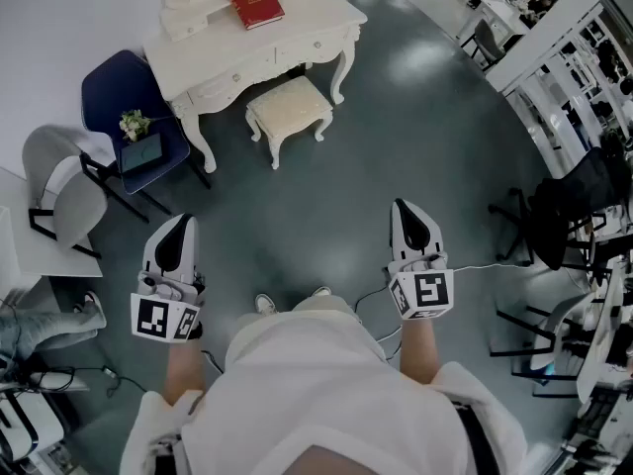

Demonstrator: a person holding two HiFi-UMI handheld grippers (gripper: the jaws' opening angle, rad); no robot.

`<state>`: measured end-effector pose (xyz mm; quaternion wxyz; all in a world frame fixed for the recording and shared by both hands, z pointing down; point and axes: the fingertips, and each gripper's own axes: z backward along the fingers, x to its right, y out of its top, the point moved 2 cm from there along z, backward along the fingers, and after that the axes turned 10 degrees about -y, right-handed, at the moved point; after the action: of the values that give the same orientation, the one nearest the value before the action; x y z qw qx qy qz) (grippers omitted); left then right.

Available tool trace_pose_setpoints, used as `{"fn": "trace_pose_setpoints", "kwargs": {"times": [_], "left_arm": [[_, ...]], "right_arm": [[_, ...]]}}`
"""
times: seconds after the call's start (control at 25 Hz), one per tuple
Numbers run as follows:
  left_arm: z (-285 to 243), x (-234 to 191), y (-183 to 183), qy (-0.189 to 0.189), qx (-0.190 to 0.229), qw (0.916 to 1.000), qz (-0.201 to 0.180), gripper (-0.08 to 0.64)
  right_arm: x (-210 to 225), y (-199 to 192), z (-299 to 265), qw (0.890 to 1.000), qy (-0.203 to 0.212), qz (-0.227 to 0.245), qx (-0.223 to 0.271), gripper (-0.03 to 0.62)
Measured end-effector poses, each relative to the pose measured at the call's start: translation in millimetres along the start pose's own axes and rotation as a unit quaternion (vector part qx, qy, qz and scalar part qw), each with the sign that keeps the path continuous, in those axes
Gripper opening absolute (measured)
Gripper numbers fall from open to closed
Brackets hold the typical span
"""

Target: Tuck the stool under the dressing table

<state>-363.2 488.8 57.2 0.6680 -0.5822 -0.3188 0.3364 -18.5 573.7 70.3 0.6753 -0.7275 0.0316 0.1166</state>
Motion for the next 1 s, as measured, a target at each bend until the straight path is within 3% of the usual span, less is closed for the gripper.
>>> {"fn": "trace_pose_setpoints", "kwargs": {"times": [0.52,0.72,0.84,0.88,0.92,1.0], "left_arm": [[-18,-3,7,-0.002,0.018,0.9998,-0.004,0.015],[-27,-6,10,0.0,0.034,0.9994,-0.006,0.015],[-31,-6,17,0.004,0.044,0.9989,-0.014,0.018],[-31,-6,18,0.006,0.046,0.9988,-0.016,0.018],[-32,-6,19,0.009,0.047,0.9987,-0.017,0.025],[-33,-9,15,0.016,0.044,0.9988,-0.014,0.086]], "right_arm": [[-9,5,-13,1.0,0.024,-0.004,0.01,-0.002],[-6,10,-18,0.997,0.059,-0.038,0.027,0.0],[4,14,-20,0.997,0.055,-0.042,0.036,0.002],[7,15,-20,0.997,0.053,-0.042,0.036,0.013],[11,14,-21,0.997,0.053,-0.044,0.035,0.073],[19,12,-23,0.997,0.05,-0.049,0.031,0.116]]}}
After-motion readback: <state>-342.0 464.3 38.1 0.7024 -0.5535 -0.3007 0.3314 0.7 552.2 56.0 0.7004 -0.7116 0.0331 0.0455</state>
